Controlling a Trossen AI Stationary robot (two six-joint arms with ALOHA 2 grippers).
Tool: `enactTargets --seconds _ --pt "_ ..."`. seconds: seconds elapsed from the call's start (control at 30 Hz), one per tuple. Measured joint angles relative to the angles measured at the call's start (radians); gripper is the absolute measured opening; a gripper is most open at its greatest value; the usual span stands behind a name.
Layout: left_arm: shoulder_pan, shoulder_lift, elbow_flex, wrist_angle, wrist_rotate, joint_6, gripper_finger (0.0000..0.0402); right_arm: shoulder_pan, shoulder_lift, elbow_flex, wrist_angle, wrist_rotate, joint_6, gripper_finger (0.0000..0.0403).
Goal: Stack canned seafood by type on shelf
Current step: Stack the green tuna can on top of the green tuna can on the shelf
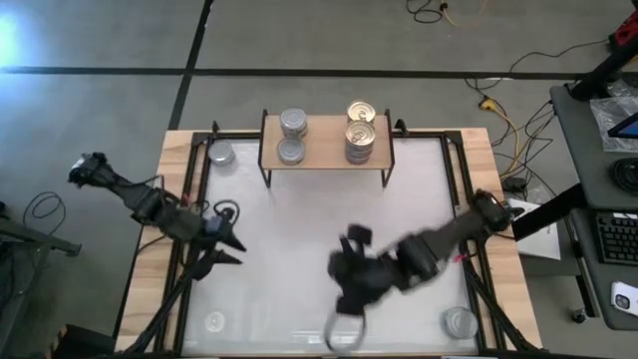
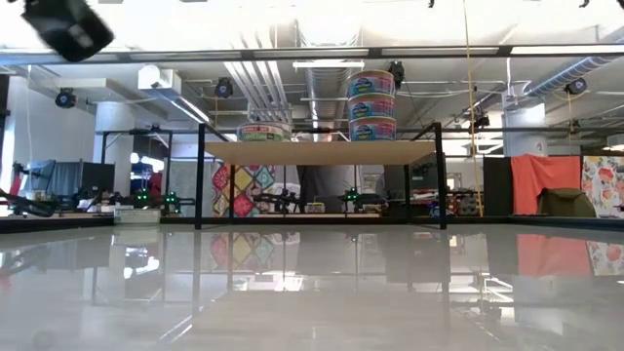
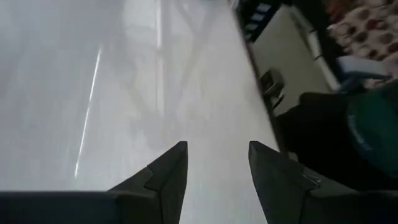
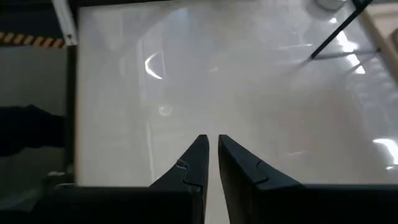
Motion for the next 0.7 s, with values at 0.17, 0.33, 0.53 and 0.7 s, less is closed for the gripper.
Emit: enactTargets --seconds 0.17,0.33,0.53,0.7 --pt "-0.163 -0.014 -0.027 -0.142 -0.198 -0.226 0.0155 0.13 0.03 -0.015 0.006 0.129 0.19 0.0028" --pt "-0.192 -0.013 -0.019 -0.387 -0.446 -0.4 0.0155 0.223 0.081 -0.048 0.031 0.238 0.369 0.0028" --pt "-0.122 -0.015 -0.031 -0.756 -0.724 -0.844 0.0153 0.283 0.162 -0.081 0.119 0.246 0.473 0.0028" --pt "-0.011 -0.019 -0.023 -0.846 -0.72 -0.994 0.0129 0.295 0.228 -0.08 0.142 0.247 0.467 0.0028"
